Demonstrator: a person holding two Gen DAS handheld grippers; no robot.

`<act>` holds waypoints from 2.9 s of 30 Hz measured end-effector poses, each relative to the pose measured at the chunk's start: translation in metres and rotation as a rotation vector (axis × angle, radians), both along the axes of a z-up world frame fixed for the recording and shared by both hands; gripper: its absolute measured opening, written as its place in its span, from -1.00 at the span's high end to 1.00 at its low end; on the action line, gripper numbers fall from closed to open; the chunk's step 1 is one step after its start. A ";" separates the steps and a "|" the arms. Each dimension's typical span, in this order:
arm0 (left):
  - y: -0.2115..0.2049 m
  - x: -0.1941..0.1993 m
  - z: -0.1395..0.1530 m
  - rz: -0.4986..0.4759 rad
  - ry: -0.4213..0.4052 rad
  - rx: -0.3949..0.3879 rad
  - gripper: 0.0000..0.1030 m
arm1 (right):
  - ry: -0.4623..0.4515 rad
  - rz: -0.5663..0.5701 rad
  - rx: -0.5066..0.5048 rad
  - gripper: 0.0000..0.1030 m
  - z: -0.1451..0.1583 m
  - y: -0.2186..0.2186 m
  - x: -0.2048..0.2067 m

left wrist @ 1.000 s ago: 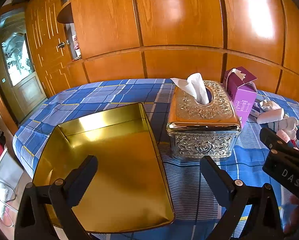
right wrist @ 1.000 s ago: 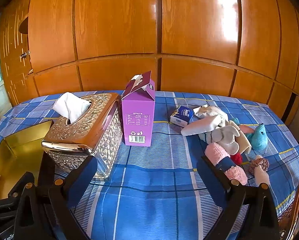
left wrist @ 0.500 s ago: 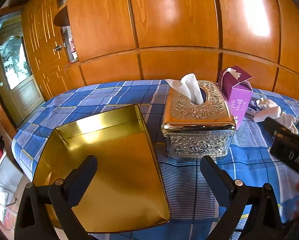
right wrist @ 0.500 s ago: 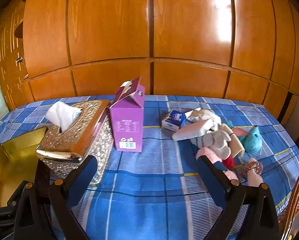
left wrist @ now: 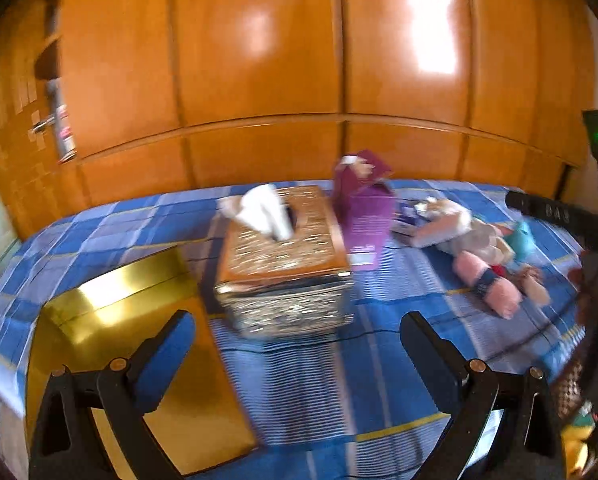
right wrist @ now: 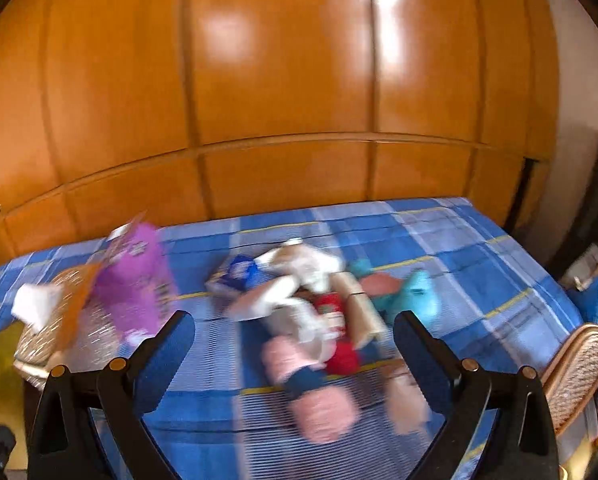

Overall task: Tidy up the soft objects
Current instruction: 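Grasp the pink towel with the left tool while the right tool grasps the brown scrunchie, then carry the pink towel with the left tool into the gold tray and release it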

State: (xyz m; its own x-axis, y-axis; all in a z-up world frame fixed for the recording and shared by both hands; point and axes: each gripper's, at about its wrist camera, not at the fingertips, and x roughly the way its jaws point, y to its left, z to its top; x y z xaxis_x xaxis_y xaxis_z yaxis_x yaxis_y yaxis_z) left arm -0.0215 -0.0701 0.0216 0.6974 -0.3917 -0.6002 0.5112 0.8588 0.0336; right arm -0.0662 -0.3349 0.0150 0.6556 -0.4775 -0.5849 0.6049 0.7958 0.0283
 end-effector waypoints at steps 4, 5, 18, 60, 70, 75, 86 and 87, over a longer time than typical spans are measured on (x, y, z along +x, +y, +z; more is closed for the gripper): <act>-0.030 0.001 -0.001 -0.140 0.042 0.018 -0.99 | -0.017 -0.106 0.034 -0.96 0.007 -0.045 -0.029; -0.035 0.003 -0.002 -0.160 0.053 0.018 -0.99 | -0.021 -0.139 0.038 -0.96 0.010 -0.056 -0.038; -0.159 0.026 -0.040 -0.410 0.334 0.038 -0.44 | 0.009 -0.212 0.134 -0.96 -0.006 -0.111 -0.084; -0.213 0.035 -0.107 -0.453 0.535 0.073 0.02 | 0.772 0.141 0.351 -0.16 -0.115 -0.127 0.035; -0.195 0.022 -0.057 -0.518 0.402 0.018 0.04 | 0.812 0.165 0.308 0.26 -0.120 -0.113 0.037; -0.214 0.051 0.000 -0.511 0.302 -0.055 0.04 | 0.777 0.158 0.326 0.26 -0.108 -0.125 0.032; -0.134 0.174 0.079 -0.136 0.127 -0.162 0.04 | 0.694 0.157 0.359 0.26 -0.088 -0.146 0.024; -0.116 0.180 0.079 -0.100 0.118 -0.164 0.04 | 0.689 0.158 0.354 0.26 -0.087 -0.146 0.024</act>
State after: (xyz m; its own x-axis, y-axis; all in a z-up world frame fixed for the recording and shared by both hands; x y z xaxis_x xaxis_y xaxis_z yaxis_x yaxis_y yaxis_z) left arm 0.1582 -0.1866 0.1008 0.5786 -0.5548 -0.5978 0.5864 0.7924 -0.1678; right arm -0.0425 -0.4813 -0.0718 0.1347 -0.1184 -0.9838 0.4586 0.8875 -0.0440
